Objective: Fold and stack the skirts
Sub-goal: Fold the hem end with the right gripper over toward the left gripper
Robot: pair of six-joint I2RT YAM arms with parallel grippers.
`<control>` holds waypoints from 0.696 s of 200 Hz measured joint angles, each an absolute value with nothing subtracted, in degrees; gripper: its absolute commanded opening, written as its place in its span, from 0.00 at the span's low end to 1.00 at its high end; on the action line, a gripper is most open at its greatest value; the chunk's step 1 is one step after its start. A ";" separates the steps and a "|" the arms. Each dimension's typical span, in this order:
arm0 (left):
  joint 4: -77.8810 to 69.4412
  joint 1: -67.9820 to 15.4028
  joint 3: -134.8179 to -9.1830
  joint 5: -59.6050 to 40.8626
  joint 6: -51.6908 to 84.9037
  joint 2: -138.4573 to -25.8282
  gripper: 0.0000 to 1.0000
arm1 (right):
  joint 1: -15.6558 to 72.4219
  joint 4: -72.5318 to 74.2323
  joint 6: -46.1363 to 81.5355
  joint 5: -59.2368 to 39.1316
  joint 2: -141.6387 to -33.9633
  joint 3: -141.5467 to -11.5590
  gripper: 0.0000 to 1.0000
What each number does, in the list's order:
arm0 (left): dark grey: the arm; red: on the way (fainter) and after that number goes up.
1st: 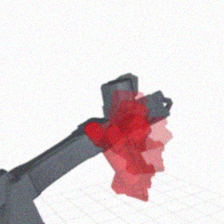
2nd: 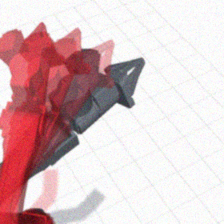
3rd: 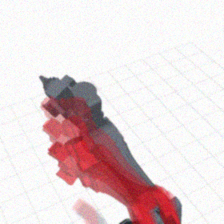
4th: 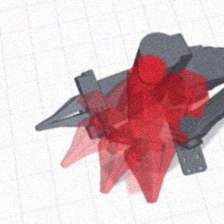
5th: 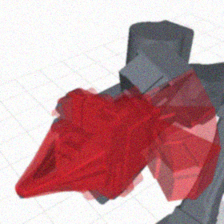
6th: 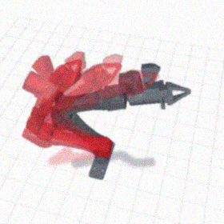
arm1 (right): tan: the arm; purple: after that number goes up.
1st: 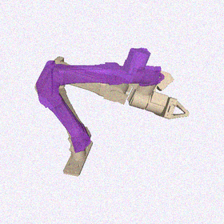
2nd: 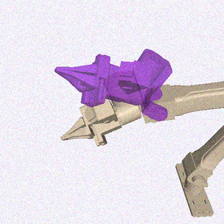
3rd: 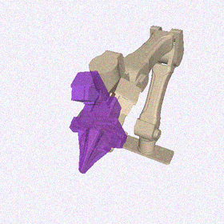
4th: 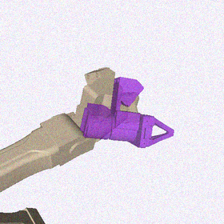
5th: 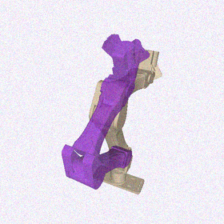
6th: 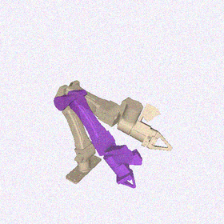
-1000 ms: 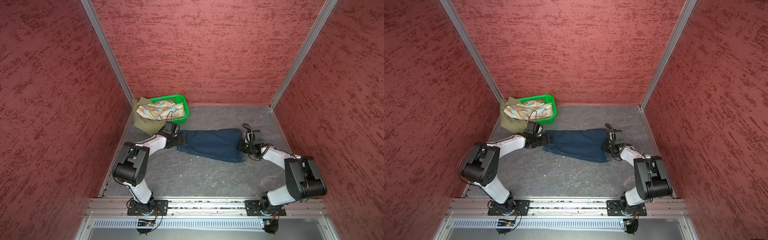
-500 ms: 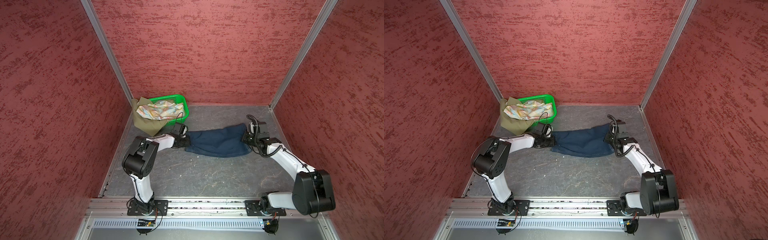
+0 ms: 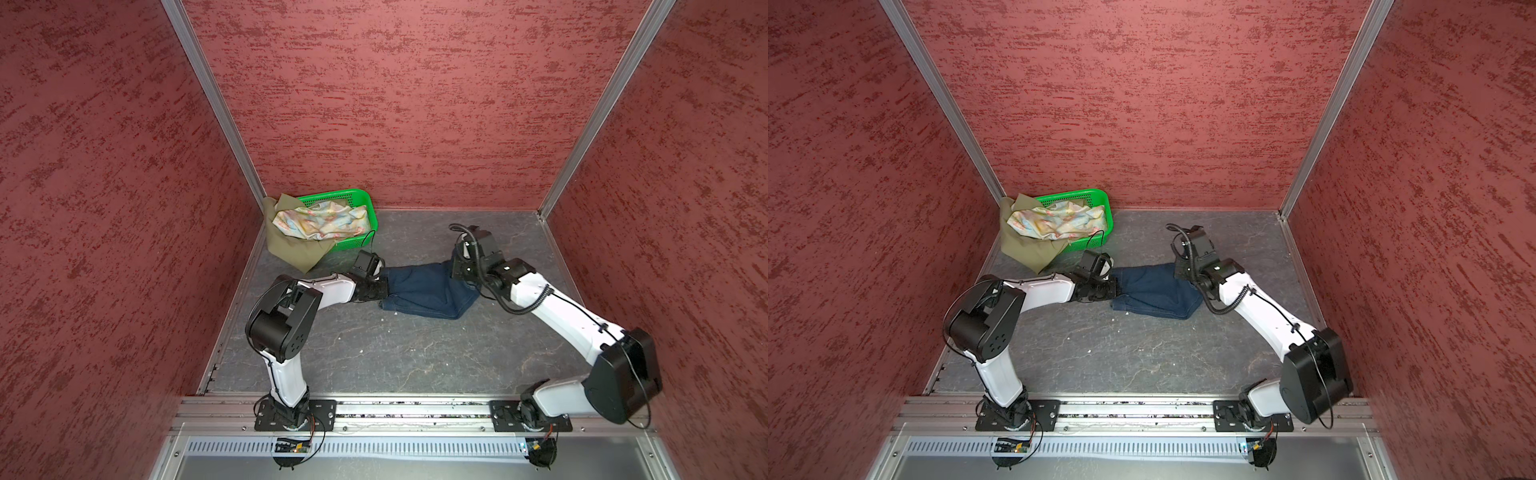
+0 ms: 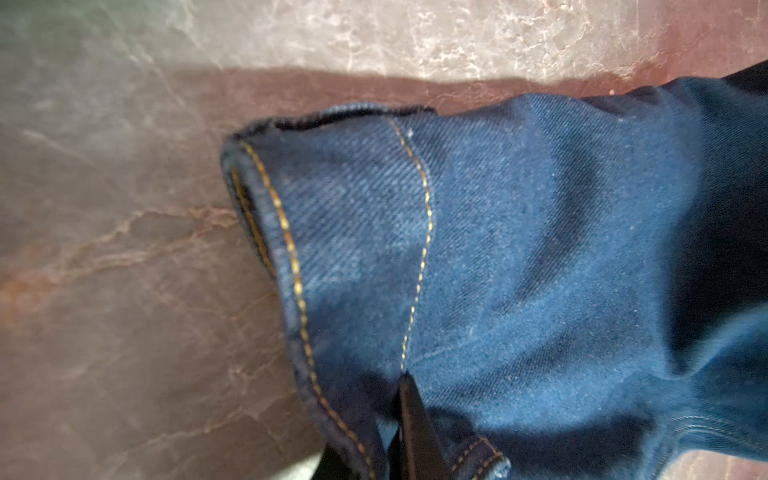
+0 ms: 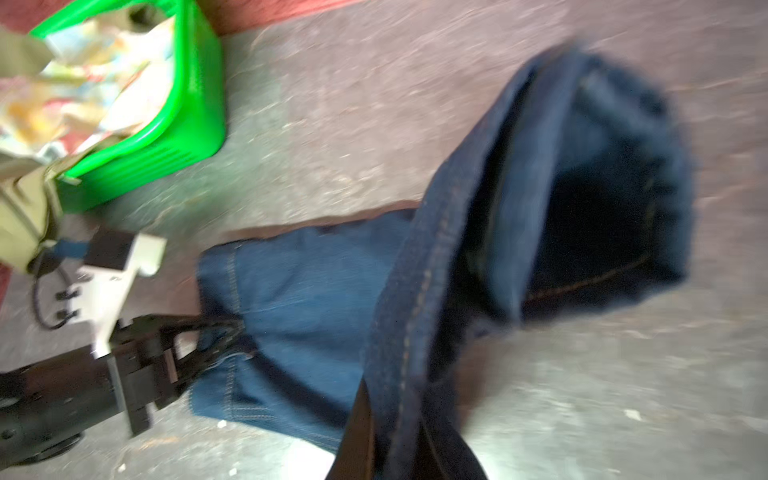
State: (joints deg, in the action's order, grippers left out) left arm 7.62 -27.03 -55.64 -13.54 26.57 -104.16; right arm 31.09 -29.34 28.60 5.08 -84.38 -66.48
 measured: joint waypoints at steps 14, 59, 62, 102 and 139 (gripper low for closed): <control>6.70 -27.00 -54.94 -13.96 27.35 -103.92 0.08 | 34.54 -28.60 30.48 5.39 -88.44 -68.16 0.03; 3.88 -26.35 -51.94 -16.27 29.71 -102.63 0.08 | 40.12 -23.62 36.27 1.08 -96.99 -69.71 0.55; 3.68 -26.30 -51.79 -16.45 29.76 -102.61 0.08 | 40.23 -23.09 36.18 0.51 -97.06 -69.71 0.57; 1.83 -25.12 -50.52 -18.33 30.39 -102.39 0.08 | 40.23 -20.14 38.68 -0.82 -93.25 -69.80 0.70; 1.61 -24.75 -50.43 -19.42 30.63 -102.39 0.08 | 39.38 -19.77 39.22 0.93 -86.78 -69.78 0.69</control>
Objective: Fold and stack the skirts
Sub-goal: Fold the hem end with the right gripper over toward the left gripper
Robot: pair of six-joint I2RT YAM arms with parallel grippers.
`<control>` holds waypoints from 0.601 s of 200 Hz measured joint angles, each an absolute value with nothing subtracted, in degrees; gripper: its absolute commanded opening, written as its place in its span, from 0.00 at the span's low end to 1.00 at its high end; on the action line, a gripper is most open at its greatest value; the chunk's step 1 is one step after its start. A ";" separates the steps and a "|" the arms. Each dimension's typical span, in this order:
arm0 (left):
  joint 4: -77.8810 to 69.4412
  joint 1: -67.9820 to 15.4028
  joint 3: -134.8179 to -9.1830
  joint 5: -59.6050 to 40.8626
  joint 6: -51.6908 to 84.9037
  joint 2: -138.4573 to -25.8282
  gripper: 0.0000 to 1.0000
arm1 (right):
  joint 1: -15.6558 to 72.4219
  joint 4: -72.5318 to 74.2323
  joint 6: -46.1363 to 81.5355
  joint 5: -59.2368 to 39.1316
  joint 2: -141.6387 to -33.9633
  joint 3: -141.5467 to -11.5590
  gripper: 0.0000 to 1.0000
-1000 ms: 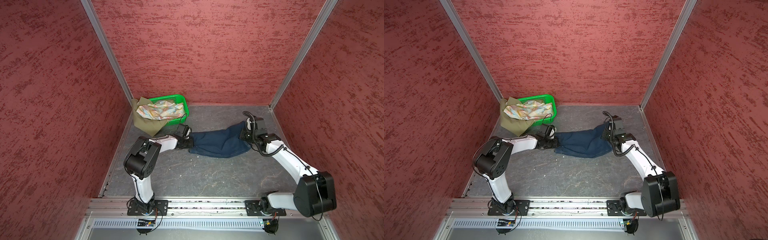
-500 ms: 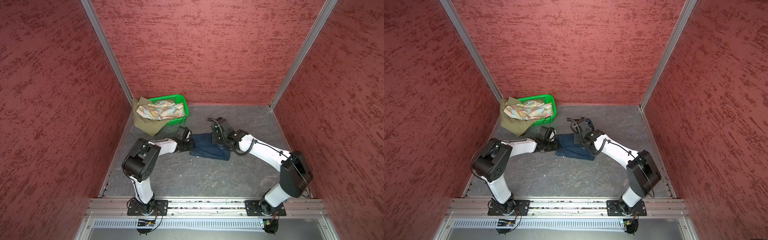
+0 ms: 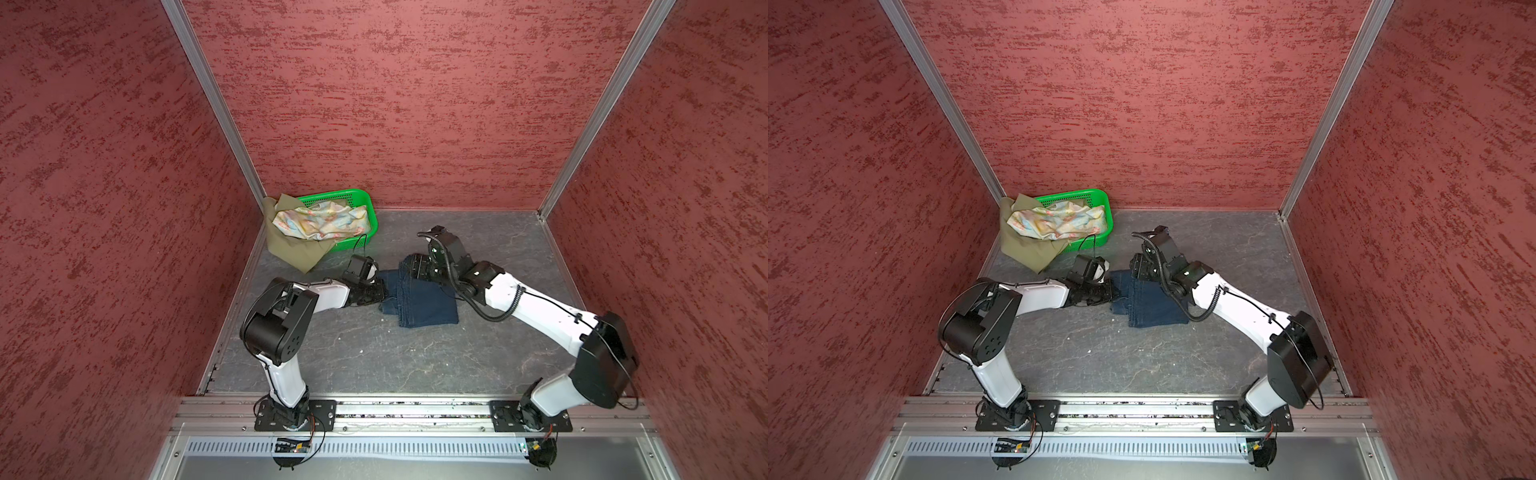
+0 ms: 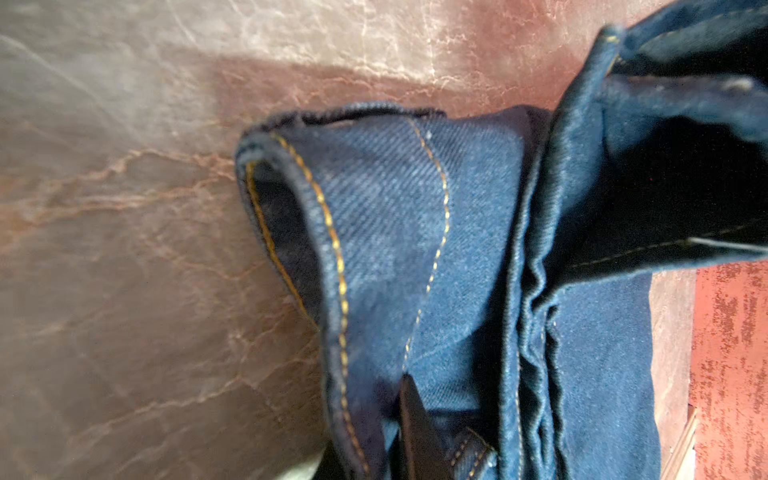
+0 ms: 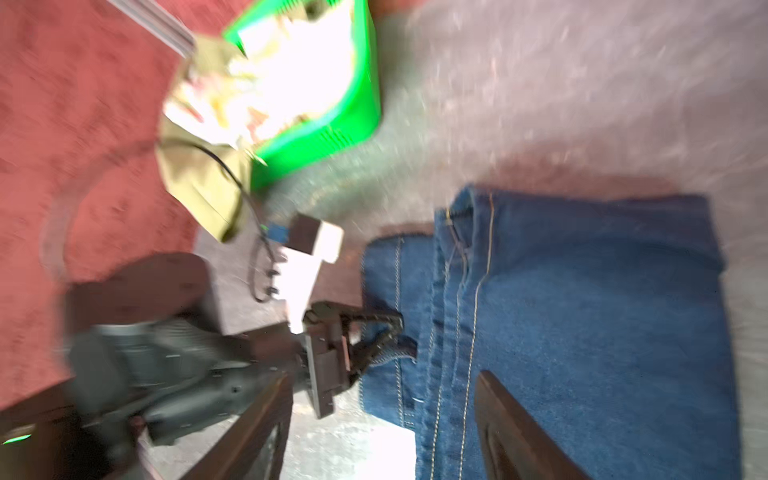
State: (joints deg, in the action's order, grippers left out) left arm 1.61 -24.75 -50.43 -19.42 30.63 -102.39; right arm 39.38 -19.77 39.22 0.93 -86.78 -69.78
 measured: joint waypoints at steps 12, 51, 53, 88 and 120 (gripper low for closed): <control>1.61 -24.75 -50.43 -19.49 30.68 -102.39 0.08 | 38.98 -19.77 39.13 2.13 -86.35 -69.71 0.69; 1.58 -25.10 -50.41 -19.66 31.90 -102.39 0.08 | 38.81 -20.21 38.54 5.74 -89.49 -67.44 0.70; 1.54 -25.19 -50.39 -19.68 32.16 -102.39 0.08 | 38.83 -20.21 38.52 5.78 -89.73 -67.37 0.70; -1.32 -26.94 -48.82 -20.53 35.40 -102.39 0.08 | 39.66 -20.27 38.33 6.61 -94.91 -66.30 0.72; -4.49 -28.05 -47.13 -21.21 38.26 -102.35 0.07 | 40.75 -20.12 38.33 6.83 -98.04 -66.00 0.74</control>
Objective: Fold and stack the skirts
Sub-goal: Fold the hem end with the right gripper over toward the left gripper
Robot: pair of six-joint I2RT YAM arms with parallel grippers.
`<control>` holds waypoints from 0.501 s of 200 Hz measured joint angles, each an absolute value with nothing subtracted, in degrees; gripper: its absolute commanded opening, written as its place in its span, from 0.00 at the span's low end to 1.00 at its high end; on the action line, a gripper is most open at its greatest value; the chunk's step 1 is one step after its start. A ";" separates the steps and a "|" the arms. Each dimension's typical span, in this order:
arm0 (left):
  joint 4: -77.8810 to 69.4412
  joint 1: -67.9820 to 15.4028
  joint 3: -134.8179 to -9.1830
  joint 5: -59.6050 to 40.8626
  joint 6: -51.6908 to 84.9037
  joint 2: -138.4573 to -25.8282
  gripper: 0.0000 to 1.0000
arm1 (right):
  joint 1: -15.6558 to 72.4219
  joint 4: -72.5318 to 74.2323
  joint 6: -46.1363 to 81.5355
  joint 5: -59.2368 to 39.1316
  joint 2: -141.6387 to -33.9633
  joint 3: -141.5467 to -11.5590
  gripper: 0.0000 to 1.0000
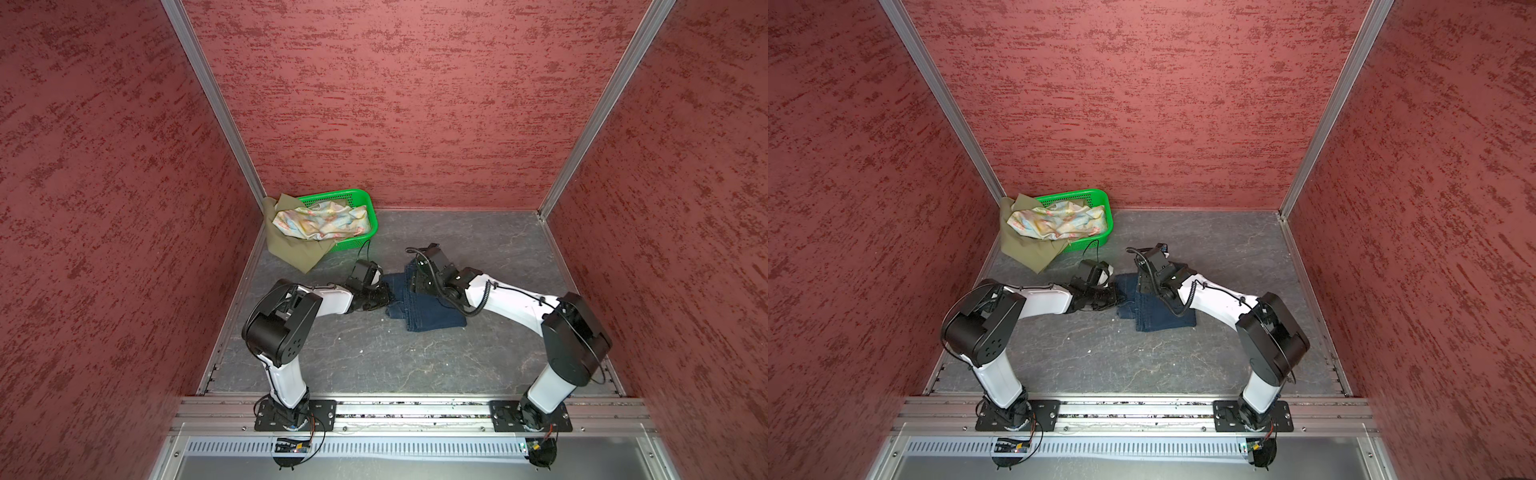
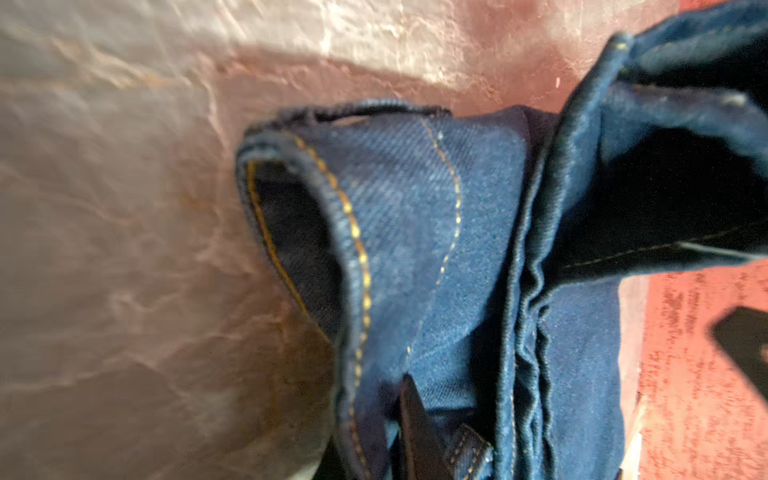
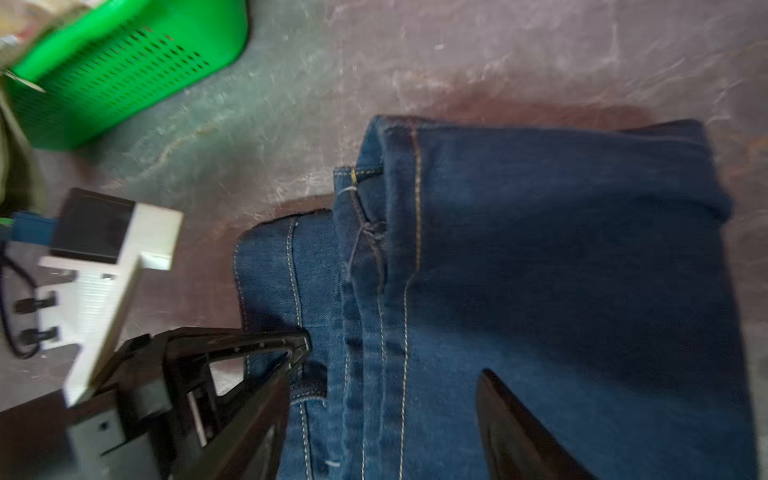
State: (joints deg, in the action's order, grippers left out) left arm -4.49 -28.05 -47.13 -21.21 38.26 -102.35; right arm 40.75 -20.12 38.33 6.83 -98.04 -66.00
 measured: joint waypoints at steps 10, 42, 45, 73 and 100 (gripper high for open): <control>-5.21 -28.08 -46.72 -21.26 38.83 -102.30 0.08 | 41.04 -20.05 38.24 7.03 -98.85 -65.98 0.75; -6.50 -28.08 -46.06 -21.34 40.16 -102.17 0.08 | 41.95 -19.57 38.09 7.86 -101.58 -65.98 0.76; -6.52 -28.08 -46.04 -21.34 40.29 -102.17 0.08 | 42.09 -19.53 38.06 7.99 -101.95 -65.98 0.76; -7.09 -28.08 -45.74 -21.37 40.73 -102.08 0.07 | 43.27 -19.55 37.65 9.13 -105.34 -66.17 0.78; -7.27 -28.08 -45.63 -21.34 40.97 -102.08 0.07 | 43.83 -19.66 37.01 10.59 -108.62 -67.61 0.78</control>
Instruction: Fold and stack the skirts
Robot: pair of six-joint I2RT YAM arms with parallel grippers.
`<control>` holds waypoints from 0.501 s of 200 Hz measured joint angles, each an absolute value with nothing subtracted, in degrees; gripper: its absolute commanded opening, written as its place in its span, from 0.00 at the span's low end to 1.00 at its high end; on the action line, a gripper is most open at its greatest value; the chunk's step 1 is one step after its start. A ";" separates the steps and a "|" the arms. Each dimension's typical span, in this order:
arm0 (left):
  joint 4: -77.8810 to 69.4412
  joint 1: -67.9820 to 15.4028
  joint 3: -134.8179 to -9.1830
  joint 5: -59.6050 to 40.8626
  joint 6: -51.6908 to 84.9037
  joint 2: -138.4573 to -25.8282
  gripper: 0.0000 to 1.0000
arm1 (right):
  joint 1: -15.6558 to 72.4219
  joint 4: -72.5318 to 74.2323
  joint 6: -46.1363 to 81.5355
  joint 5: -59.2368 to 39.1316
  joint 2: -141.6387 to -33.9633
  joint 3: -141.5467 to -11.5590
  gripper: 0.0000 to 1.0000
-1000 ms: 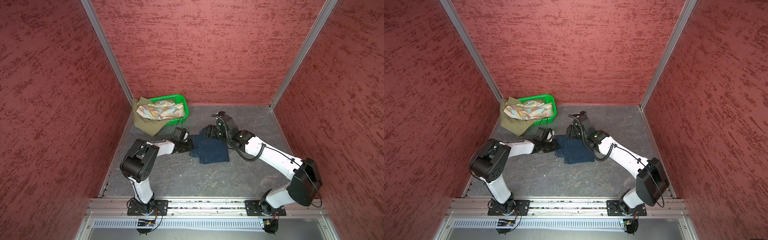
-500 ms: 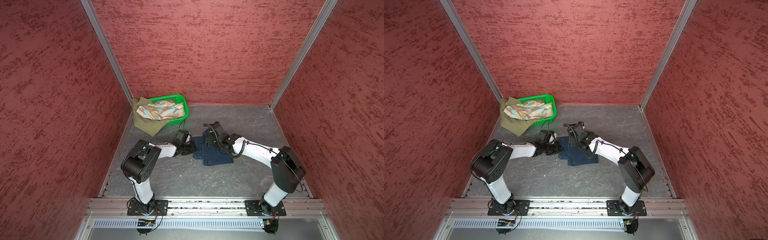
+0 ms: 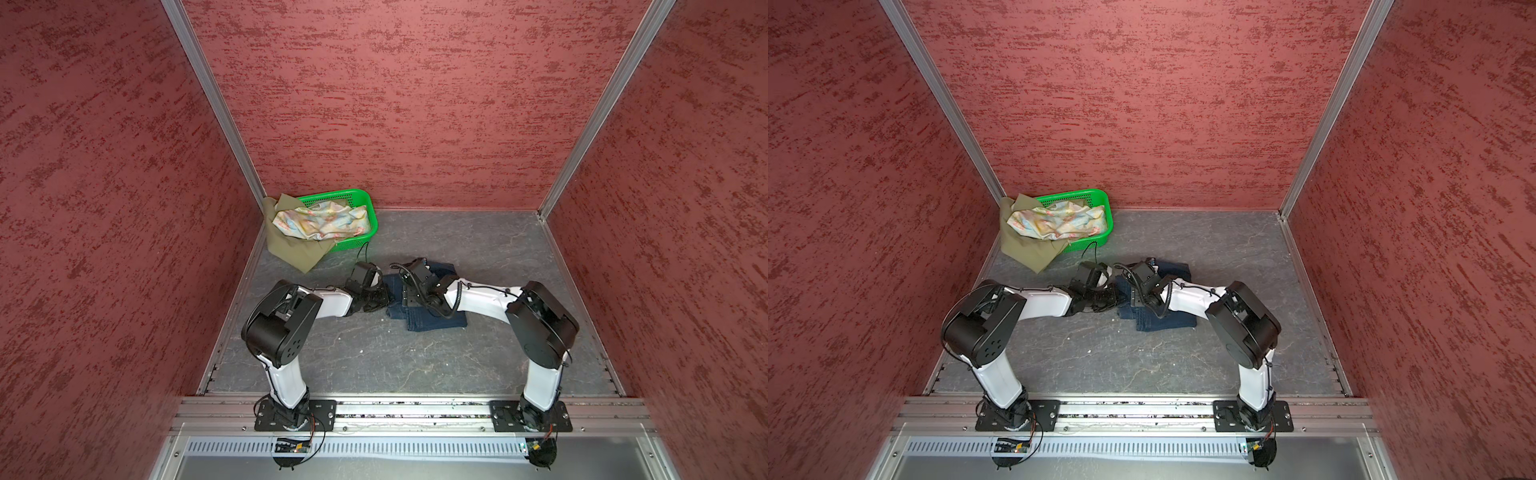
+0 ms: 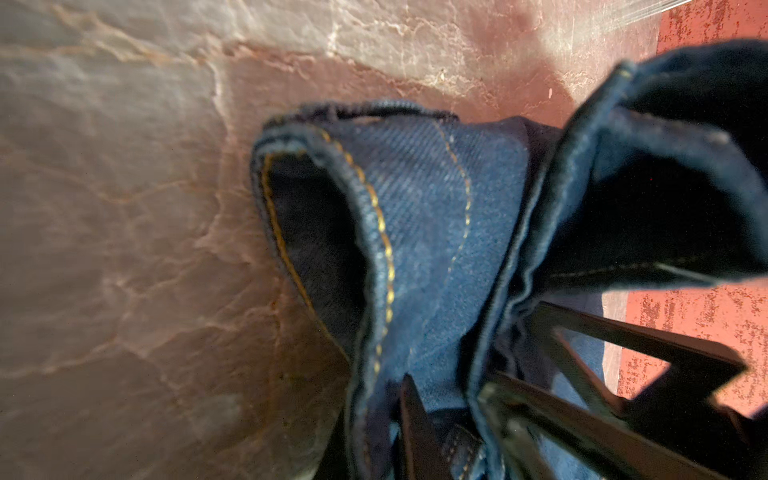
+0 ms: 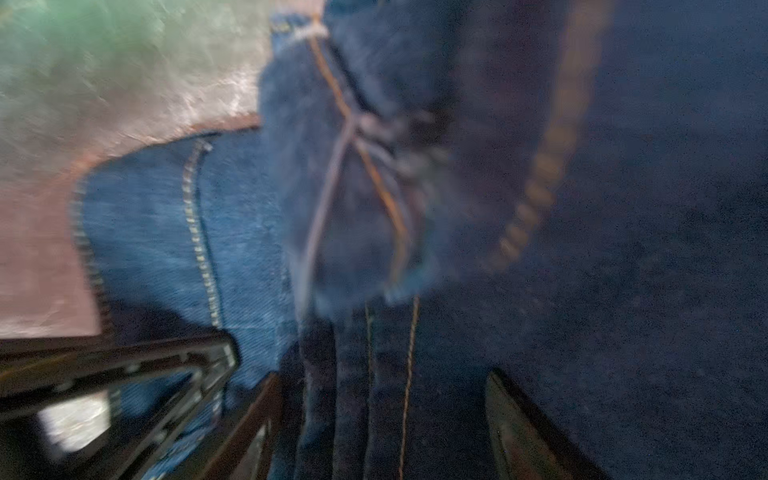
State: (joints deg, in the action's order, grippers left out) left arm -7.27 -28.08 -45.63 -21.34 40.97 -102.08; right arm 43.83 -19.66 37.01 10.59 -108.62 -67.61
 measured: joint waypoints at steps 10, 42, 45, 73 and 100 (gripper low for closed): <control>-7.49 -28.08 -45.43 -21.34 41.19 -102.00 0.07 | 43.83 -19.59 37.01 10.92 -108.95 -67.99 0.76; -7.92 -28.03 -45.08 -21.41 41.52 -101.89 0.07 | 43.86 -19.16 36.80 11.27 -109.51 -68.01 0.38; -7.92 -28.03 -45.08 -21.41 41.54 -101.89 0.07 | 43.86 -19.00 37.01 11.27 -109.56 -68.01 0.34; -7.95 -28.03 -45.08 -21.43 41.58 -101.89 0.07 | 43.83 -18.09 37.06 11.20 -109.73 -68.01 0.05; -7.92 -27.97 -45.08 -21.58 41.58 -101.89 0.07 | 43.44 -17.91 36.18 11.09 -109.71 -67.94 0.00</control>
State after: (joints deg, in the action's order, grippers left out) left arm -7.92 -27.97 -45.08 -21.58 41.58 -101.89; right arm 43.44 -17.91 36.18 11.09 -109.71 -67.94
